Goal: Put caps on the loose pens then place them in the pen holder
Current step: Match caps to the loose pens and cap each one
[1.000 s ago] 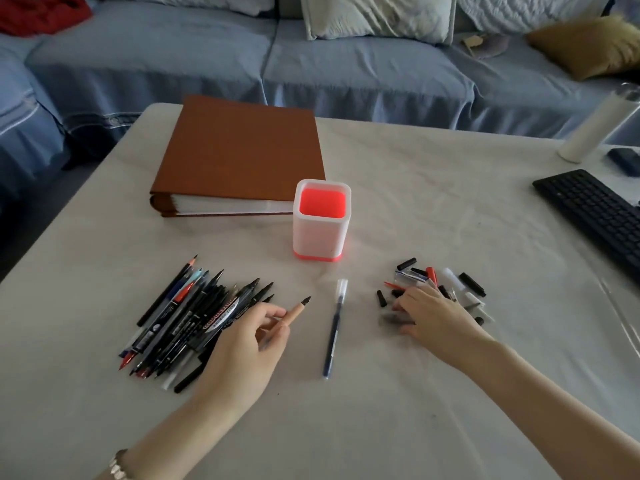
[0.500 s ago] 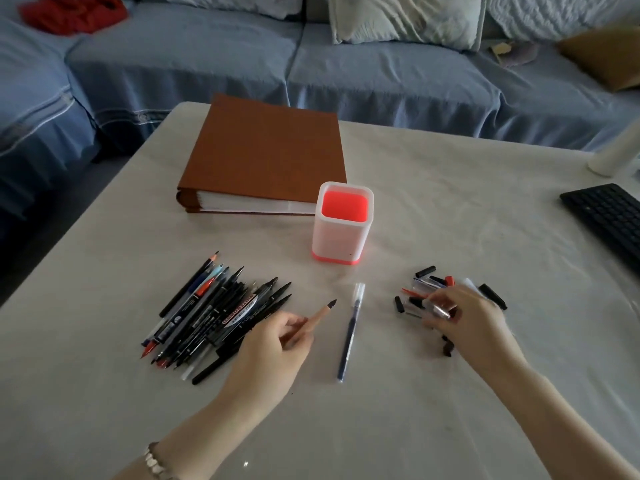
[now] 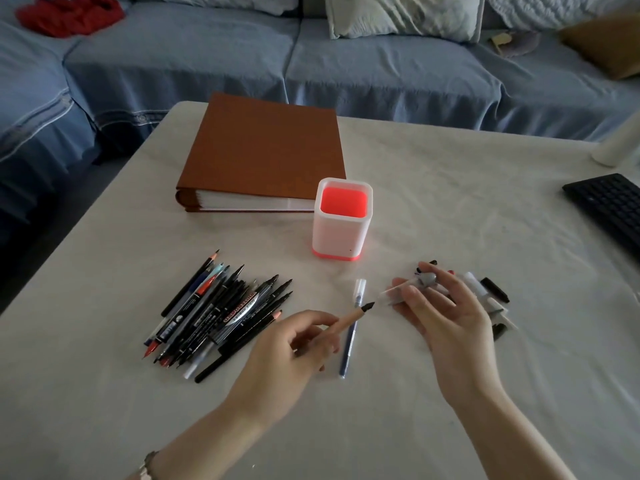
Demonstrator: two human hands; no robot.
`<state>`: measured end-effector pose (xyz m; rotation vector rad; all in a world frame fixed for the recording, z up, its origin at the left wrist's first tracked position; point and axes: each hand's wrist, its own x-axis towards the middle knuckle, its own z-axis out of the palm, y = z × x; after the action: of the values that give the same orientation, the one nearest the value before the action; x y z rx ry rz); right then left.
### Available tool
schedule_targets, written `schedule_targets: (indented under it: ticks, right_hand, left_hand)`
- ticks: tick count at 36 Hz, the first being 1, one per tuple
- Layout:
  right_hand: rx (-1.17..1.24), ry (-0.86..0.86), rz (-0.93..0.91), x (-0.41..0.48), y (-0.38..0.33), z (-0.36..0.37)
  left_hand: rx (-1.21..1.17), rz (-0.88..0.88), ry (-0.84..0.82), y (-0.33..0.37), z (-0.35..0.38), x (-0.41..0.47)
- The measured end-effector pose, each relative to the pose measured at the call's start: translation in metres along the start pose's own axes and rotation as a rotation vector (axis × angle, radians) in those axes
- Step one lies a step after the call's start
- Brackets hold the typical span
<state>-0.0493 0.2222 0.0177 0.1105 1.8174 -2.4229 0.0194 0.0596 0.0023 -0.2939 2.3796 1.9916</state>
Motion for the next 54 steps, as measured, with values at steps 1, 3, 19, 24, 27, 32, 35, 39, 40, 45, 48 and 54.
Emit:
schedule_targets:
  ticks: [1, 3, 19, 24, 27, 32, 35, 39, 40, 45, 48, 54]
  right_hand:
    - [-0.005, -0.004, 0.004, -0.001, 0.000, 0.000]
    - [-0.013, -0.019, 0.012, -0.002, 0.000, 0.000]
    - [-0.022, -0.222, 0.057, -0.023, 0.008, 0.005]
    - [0.000, -0.266, -0.018, -0.029, 0.011, 0.007]
    - [-0.016, -0.293, -0.043, -0.028, 0.010, 0.008]
    - [-0.032, -0.279, -0.030, -0.030, 0.011, 0.014]
    - [-0.123, -0.170, 0.018, -0.026, 0.026, 0.017]
    - [-0.307, -0.081, 0.023, -0.011, 0.043, 0.023]
    - [-0.386, -0.066, -0.008, -0.005, 0.046, 0.023]
    - [-0.711, -0.138, -0.116, 0.021, 0.054, 0.028]
    - [-0.922, -0.229, -0.101, 0.029, 0.062, 0.036]
    - [-1.368, -0.236, -0.218, 0.033, 0.084, 0.026]
  left_hand:
    - [0.002, 0.002, 0.005, 0.001, 0.000, -0.001]
    - [0.015, 0.004, 0.005, 0.003, 0.001, -0.001]
    - [0.037, 0.019, 0.040, 0.015, 0.007, -0.007]
    - [-0.109, -0.075, -0.008, 0.026, 0.003, -0.007]
    - [-0.253, -0.222, -0.074, 0.029, 0.000, -0.006]
    - [-0.367, -0.371, -0.139, 0.030, -0.002, -0.006]
    - [-0.044, -0.196, -0.077, 0.022, -0.006, -0.002]
    - [0.414, -0.044, 0.070, -0.010, -0.020, 0.001]
    - [0.569, 0.008, 0.143, -0.022, -0.027, 0.001]
    - [1.145, 0.177, 0.226, -0.062, -0.052, 0.002]
    - [1.242, 0.127, 0.184, -0.064, -0.051, 0.003]
    - [1.292, 0.107, 0.121, -0.065, -0.042, 0.007]
